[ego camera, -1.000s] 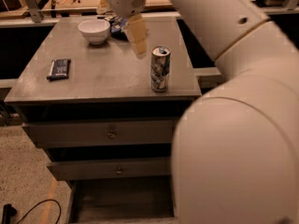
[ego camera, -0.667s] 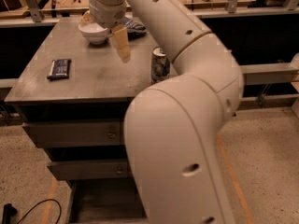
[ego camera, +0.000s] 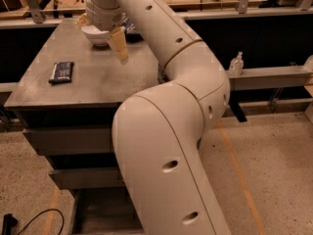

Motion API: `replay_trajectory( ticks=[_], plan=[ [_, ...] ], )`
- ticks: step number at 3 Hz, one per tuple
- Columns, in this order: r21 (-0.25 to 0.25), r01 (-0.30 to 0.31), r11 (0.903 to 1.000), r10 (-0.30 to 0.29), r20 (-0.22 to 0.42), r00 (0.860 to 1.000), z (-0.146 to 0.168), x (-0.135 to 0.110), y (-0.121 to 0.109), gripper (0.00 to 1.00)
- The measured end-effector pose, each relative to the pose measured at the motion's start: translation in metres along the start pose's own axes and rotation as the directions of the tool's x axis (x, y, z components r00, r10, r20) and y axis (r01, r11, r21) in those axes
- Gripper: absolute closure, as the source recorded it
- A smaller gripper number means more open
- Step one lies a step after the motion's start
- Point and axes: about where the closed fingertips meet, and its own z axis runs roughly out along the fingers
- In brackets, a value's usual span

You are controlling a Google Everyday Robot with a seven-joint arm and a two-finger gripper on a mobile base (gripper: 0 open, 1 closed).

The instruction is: Place rxbar blueberry into bottom drawer

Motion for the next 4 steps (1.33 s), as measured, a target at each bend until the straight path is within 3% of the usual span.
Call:
replay_trajectory(
  ticks=[1,2,4],
  plan=[
    [0.017,0.169,0.9854,-0.17,0.03,0.985,0.008,-0.028,-0.028,0.0],
    [0.022,0.362,0.932,-0.362,0.027,0.932,0.009,-0.052,-0.048,0.0],
    [-0.037,0.614,0.7883,-0.615,-0.035,0.788,0.015,-0.065,-0.063,0.0]
  ],
)
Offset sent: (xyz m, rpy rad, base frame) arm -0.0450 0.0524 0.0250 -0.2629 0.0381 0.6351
